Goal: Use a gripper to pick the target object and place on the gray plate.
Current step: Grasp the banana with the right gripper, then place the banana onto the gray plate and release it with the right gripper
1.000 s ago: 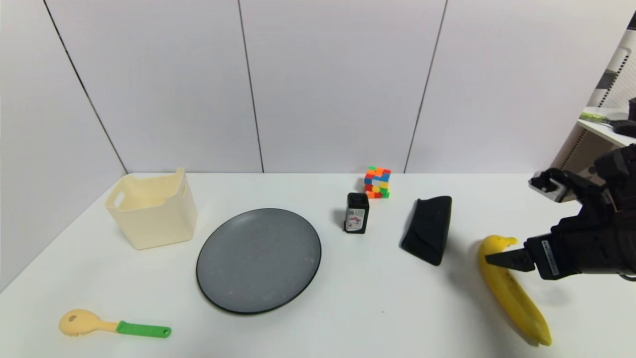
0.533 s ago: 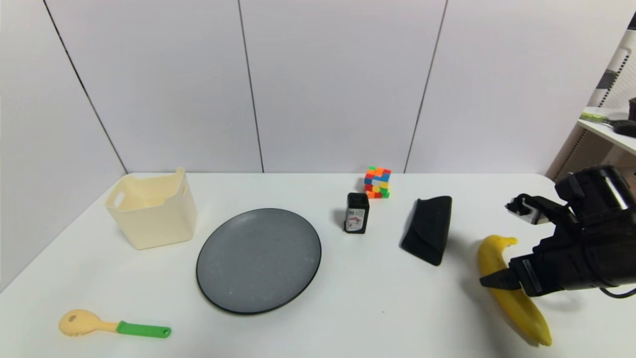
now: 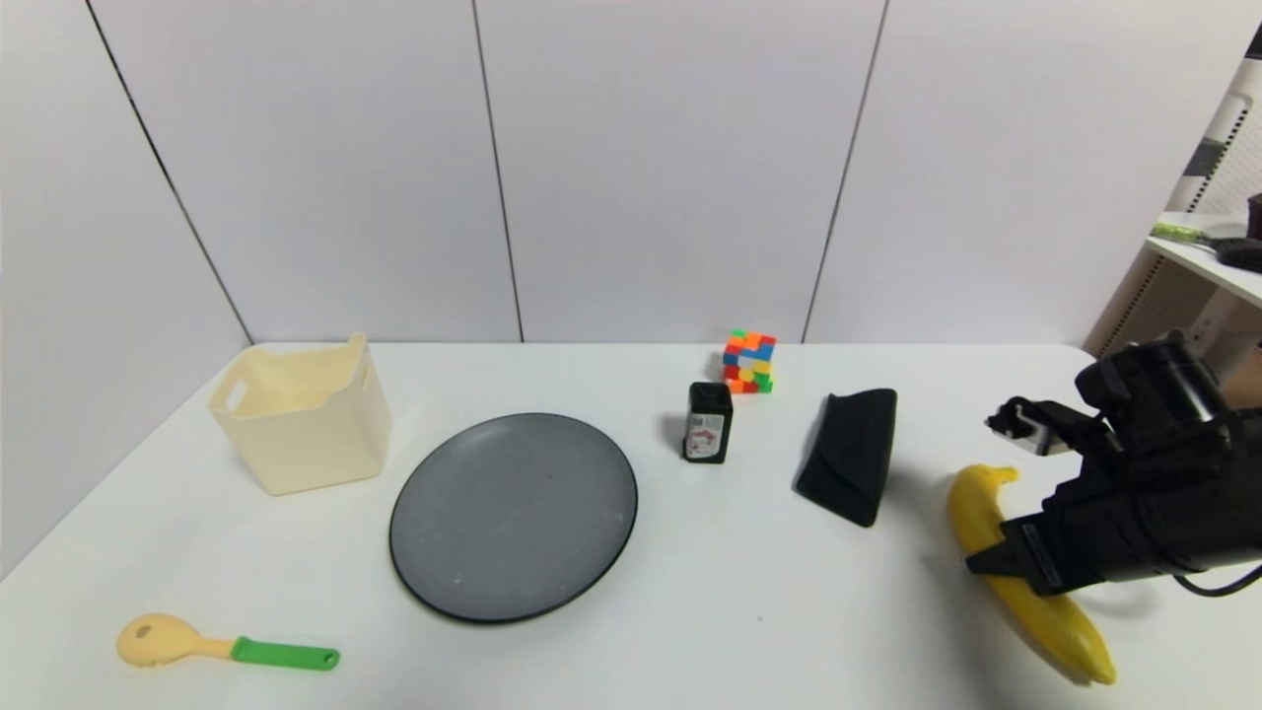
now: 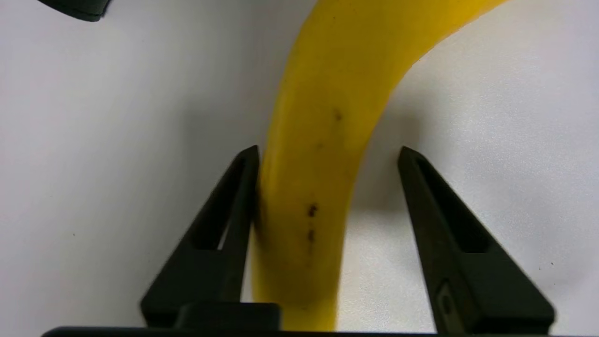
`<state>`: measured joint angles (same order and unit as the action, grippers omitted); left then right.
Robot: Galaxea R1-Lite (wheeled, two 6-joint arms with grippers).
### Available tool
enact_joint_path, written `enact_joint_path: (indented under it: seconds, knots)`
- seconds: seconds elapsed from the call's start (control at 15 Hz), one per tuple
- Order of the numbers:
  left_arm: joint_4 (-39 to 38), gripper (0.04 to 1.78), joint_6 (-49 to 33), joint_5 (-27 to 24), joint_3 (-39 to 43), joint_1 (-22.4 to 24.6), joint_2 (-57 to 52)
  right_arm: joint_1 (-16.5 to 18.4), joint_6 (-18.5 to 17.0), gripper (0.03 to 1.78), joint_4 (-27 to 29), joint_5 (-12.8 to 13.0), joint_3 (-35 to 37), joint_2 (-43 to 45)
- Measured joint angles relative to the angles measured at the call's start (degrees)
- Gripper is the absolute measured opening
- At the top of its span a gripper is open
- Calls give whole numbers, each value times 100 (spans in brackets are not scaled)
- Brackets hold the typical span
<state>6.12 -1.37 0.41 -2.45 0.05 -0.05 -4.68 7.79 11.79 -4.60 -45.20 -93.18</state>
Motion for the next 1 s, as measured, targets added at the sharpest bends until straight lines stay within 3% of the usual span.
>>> enact_joint_path:
  seconds: [0.13,0.2,0.6,0.8,1.0]
  knots:
    - [0,169,-1,0,0,0,0,-38,4,72,2,-9,11,5]
    - [0,169,-1,-1,0,0,0,-50,11,46,-5,-9,15,13]
    - [0,169,-1,-1,0,0,0,-232,-2,46,-9,-177,-217,324]
    - [0,169,-1,0,0,0,0,-728,-9,46,-55,-712,-768,619]
    - [0,169,-1,-1,0,0,0,-1659,91,46,-171,-1513,-1428,653]
